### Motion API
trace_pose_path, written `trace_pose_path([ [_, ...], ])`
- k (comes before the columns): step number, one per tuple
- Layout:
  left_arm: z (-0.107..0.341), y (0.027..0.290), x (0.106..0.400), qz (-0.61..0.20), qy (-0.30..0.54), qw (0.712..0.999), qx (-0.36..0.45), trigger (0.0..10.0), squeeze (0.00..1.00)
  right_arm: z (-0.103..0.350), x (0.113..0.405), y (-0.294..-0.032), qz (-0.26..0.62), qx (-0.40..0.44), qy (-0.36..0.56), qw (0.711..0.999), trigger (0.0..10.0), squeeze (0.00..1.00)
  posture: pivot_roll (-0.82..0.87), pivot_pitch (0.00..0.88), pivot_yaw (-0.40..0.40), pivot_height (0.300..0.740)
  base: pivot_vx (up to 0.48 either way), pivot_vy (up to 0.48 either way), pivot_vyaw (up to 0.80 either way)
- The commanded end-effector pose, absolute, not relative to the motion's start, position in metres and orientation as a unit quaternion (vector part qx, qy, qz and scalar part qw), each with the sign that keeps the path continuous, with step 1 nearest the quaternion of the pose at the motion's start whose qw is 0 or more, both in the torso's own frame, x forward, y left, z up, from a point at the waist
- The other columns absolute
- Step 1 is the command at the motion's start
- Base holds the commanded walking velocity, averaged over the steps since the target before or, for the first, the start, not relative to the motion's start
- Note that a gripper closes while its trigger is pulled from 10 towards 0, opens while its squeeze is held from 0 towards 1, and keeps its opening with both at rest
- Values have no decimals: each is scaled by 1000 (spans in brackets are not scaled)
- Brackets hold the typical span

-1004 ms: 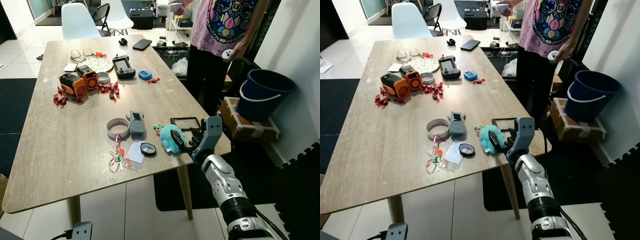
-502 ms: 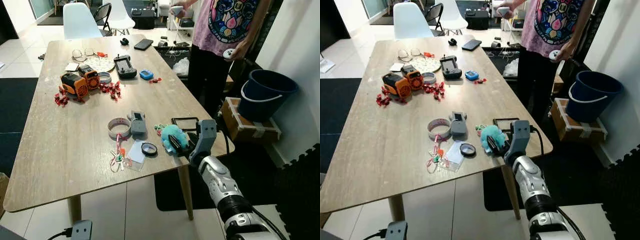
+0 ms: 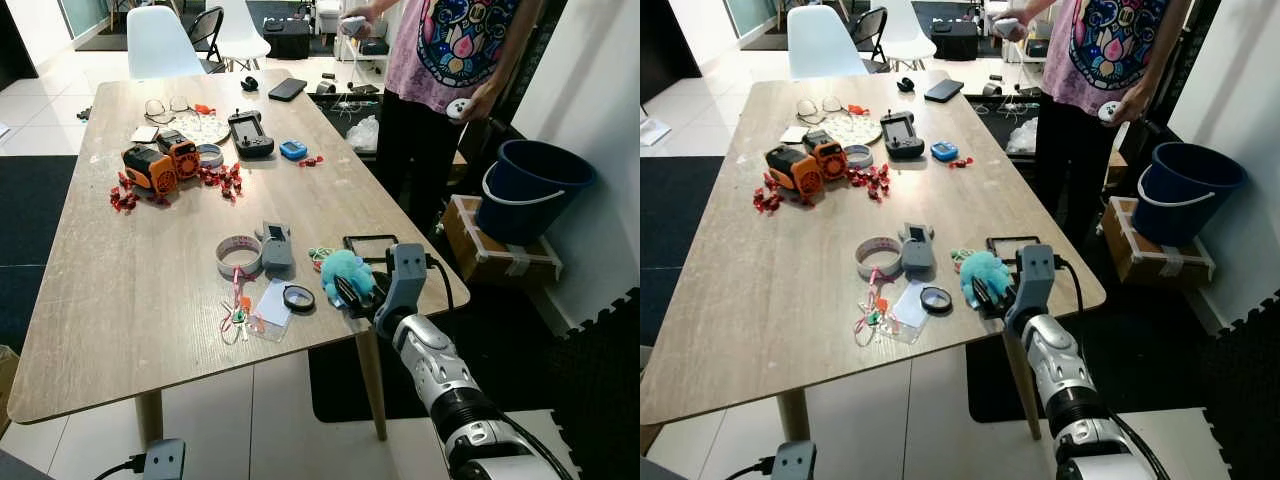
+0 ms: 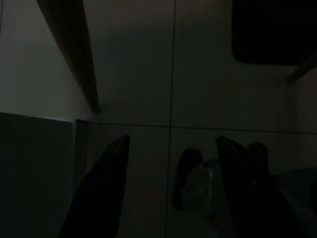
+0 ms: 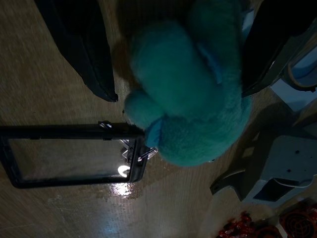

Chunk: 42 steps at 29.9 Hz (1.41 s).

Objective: Hang keys on a hook

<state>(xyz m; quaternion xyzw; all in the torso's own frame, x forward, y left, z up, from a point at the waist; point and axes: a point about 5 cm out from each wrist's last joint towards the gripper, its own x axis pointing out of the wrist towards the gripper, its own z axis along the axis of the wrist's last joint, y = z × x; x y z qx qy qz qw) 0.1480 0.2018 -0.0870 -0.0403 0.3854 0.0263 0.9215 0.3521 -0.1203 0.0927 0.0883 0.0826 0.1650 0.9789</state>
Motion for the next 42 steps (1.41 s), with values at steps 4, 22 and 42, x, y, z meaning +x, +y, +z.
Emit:
trace_pose_path([
  [4, -89, 205, 143, 34, 398, 916, -39, 10000, 0, 88, 353, -123, 151, 91, 95, 980, 0, 0, 75, 93, -41, 740, 0, 0, 0],
  [22, -92, 206, 138, 37, 413, 909, -38, 10000, 0, 87, 353, -120, 157, 90, 96, 979, 0, 0, 80, 98, -43, 740, 0, 0, 0],
  [42, -92, 207, 140, 37, 414, 909, -37, 10000, 0, 148, 358, -126, 178, 167, -111, 963, 10000, 0, 76, 96, -42, 740, 0, 0, 0],
])
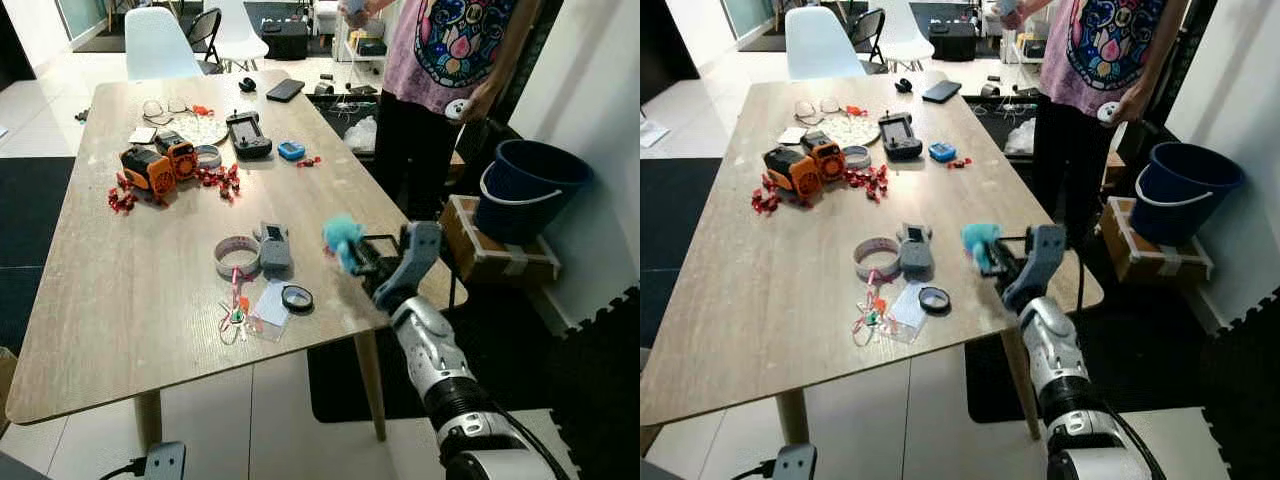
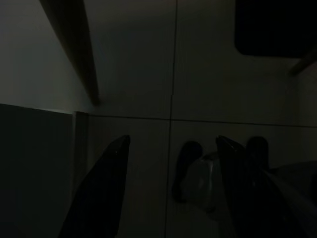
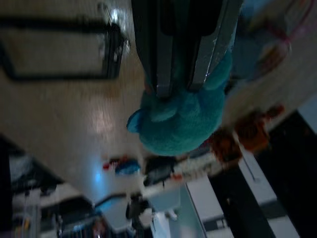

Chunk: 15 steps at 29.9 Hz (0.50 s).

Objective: Hang keys on a hook

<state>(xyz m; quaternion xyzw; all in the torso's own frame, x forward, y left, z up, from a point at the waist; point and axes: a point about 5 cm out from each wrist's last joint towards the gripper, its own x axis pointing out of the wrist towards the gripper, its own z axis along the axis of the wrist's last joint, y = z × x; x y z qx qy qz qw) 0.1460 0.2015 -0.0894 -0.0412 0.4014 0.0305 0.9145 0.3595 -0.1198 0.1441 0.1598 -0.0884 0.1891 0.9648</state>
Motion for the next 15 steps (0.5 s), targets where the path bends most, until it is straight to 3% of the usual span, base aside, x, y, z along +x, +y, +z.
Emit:
trace_pose_path([
  [1, -92, 207, 140, 37, 414, 909, -37, 10000, 0, 148, 358, -126, 178, 167, -111, 963, 10000, 0, 76, 96, -42, 740, 0, 0, 0],
  [8, -91, 206, 140, 36, 411, 910, -38, 10000, 0, 157, 359, -135, 163, 162, -137, 964, 10000, 0, 73, 96, -41, 740, 0, 0, 0],
  [15, -92, 208, 138, 39, 410, 911, -39, 10000, 0, 165, 362, -177, 63, 150, -164, 973, 10000, 0, 74, 95, -44, 740, 0, 0, 0],
])
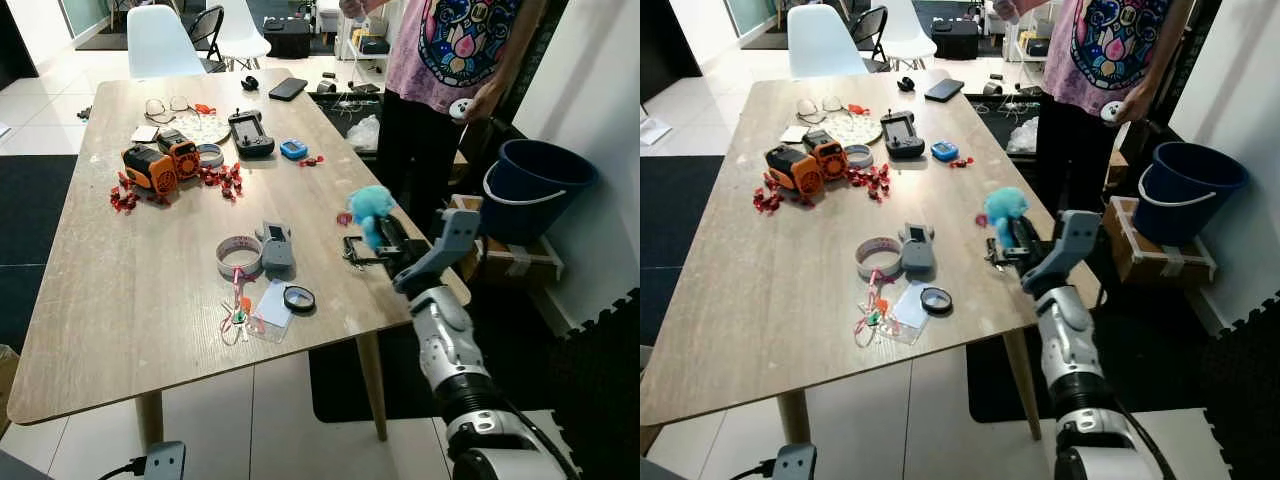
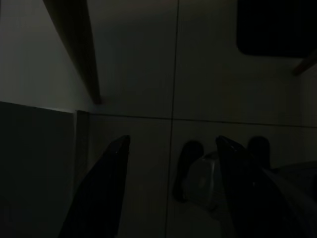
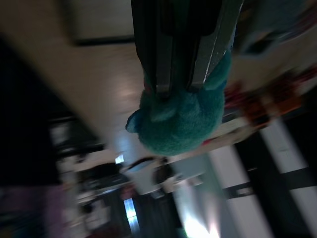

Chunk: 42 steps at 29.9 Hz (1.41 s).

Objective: Hang keys on a hook

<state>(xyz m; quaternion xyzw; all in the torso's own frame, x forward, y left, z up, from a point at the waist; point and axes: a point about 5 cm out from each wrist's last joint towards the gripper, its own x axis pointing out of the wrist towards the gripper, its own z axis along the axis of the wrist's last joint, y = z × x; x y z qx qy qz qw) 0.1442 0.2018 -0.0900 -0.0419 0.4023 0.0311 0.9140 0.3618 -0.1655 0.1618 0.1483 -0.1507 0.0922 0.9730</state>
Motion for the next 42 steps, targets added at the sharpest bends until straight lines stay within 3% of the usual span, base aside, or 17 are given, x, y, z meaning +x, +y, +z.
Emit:
trace_pose_path([
  [1, -92, 209, 137, 40, 410, 911, -39, 10000, 0, 169, 362, -193, 30, 148, -175, 973, 10000, 0, 73, 94, -44, 740, 0, 0, 0],
  [3, -92, 209, 136, 41, 409, 911, -39, 10000, 0, 172, 361, -206, 5, 145, -185, 972, 10000, 0, 72, 94, -45, 740, 0, 0, 0],
  [5, -92, 210, 136, 42, 411, 910, -39, 10000, 0, 177, 356, -239, -53, 129, -197, 970, 10000, 0, 70, 93, -45, 740, 0, 0, 0],
  [6, -92, 210, 136, 42, 411, 910, -39, 10000, 0, 177, 356, -239, -53, 129, -197, 970, 10000, 0, 70, 93, -45, 740, 0, 0, 0],
  [9, -92, 210, 136, 43, 412, 909, -39, 10000, 0, 168, 340, -292, -151, 119, -182, 964, 10000, 0, 68, 90, -46, 740, 0, 0, 0],
  [14, -92, 208, 137, 43, 412, 909, -40, 10000, 0, 142, 319, -328, -218, 109, -125, 962, 10000, 0, 69, 88, -50, 740, 0, 0, 0],
  [18, -92, 207, 137, 43, 413, 909, -40, 10000, 0, 107, 301, -337, -238, 91, -41, 966, 10000, 0, 67, 82, -52, 740, 0, 0, 0],
  [19, -92, 207, 137, 42, 413, 909, -40, 10000, 0, 82, 292, -333, -231, 85, 18, 969, 10000, 0, 67, 82, -52, 740, 0, 0, 0],
  [22, -92, 206, 138, 42, 413, 909, -40, 10000, 0, 67, 285, -330, -225, 81, 57, 969, 10000, 0, 69, 77, -54, 740, 0, 0, 0],
  [27, -92, 207, 138, 45, 411, 909, -40, 10000, 0, -7, 247, -285, -150, 47, 224, 962, 10000, 0, 78, 65, -58, 740, 0, 0, 0],
  [36, -91, 208, 139, 48, 408, 911, -36, 10000, 0, -41, 228, -244, -67, 9, 319, 945, 10000, 0, 76, 53, -59, 740, 0, 0, 0],
  [42, -87, 207, 145, 50, 379, 924, -35, 10000, 0, -47, 227, -225, -22, -5, 333, 943, 10000, 0, 69, 53, -63, 740, 0, 0, 0],
])
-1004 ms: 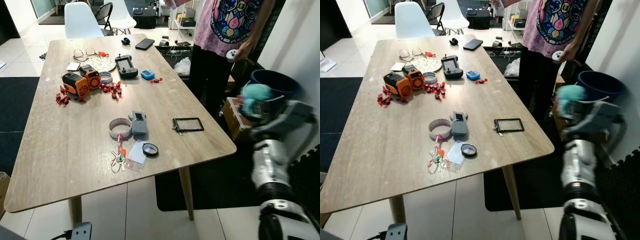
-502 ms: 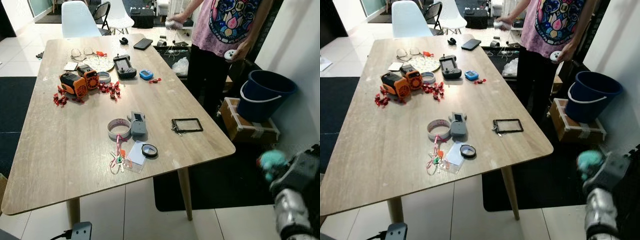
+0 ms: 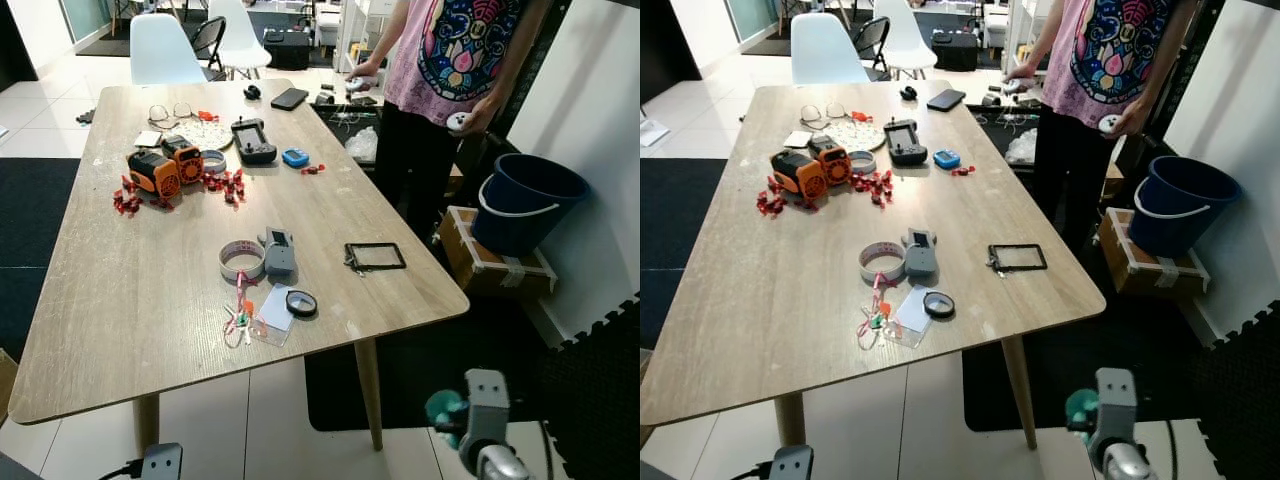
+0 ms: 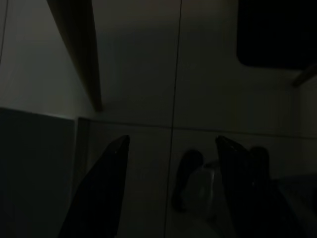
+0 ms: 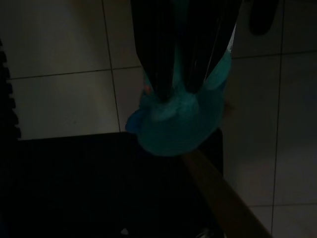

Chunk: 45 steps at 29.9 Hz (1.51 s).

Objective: Hang keys on a hook

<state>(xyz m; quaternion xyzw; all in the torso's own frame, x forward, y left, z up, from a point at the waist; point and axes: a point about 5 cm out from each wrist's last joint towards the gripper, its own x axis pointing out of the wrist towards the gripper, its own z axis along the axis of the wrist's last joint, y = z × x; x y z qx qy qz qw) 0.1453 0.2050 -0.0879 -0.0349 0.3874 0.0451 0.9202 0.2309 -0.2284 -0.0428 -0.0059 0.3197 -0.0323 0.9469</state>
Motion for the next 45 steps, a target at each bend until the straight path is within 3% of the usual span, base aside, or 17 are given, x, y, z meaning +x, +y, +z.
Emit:
trace_pose_path([
  [1, -85, 207, 148, 49, 366, 928, -36, 10000, 0, -48, 227, -220, -9, -6, 338, 941, 10000, 0, 69, 53, -63, 740, 0, 0, 0],
  [7, -81, 205, 154, 58, 347, 935, -41, 10000, 0, -59, 218, -198, 53, -35, 370, 927, 10000, 0, 65, 57, -72, 740, 0, 0, 0],
  [22, -75, 196, 166, 48, 320, 946, -30, 10000, 0, -64, 215, -177, 59, -20, 373, 926, 10000, 0, 67, 68, -73, 740, 0, -47, 0],
  [39, -73, 194, 167, 50, 311, 949, -32, 10000, 0, -63, 216, -176, 59, -21, 372, 926, 10000, 0, 66, 76, -76, 740, 0, -429, 0],
  [45, -73, 197, 168, 67, 314, 946, -34, 10000, 0, -63, 217, -175, 60, -20, 372, 926, 10000, 0, 67, 78, -77, 740, 0, -49, 0],
])
